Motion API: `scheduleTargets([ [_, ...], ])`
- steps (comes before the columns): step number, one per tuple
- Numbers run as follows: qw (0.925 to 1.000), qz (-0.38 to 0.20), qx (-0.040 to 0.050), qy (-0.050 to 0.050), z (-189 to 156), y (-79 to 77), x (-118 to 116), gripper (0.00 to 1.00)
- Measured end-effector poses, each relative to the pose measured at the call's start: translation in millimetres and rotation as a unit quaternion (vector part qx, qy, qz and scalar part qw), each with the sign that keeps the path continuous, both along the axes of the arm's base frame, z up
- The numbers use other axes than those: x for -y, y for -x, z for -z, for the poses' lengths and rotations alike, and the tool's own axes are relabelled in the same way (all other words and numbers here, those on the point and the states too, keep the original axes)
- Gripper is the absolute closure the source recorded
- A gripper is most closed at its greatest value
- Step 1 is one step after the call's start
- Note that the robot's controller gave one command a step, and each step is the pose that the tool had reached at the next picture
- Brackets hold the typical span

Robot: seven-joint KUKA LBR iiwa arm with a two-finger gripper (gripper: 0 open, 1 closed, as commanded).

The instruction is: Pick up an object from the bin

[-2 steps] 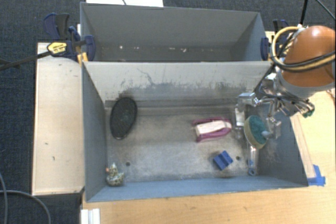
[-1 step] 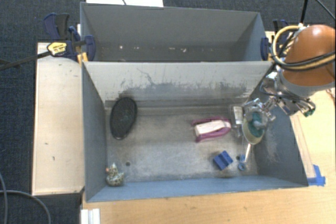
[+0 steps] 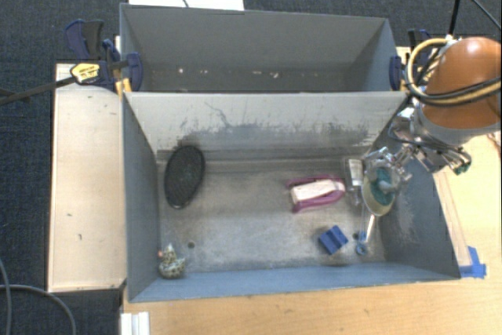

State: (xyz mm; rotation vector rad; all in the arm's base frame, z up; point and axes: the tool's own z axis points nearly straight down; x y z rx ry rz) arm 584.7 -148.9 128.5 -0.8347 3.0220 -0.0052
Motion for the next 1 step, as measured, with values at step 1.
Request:
scheduleTargets([
  [1,1.0,-0.001,0.0001,0.0,0.0,0.0,0.0,1.0],
])
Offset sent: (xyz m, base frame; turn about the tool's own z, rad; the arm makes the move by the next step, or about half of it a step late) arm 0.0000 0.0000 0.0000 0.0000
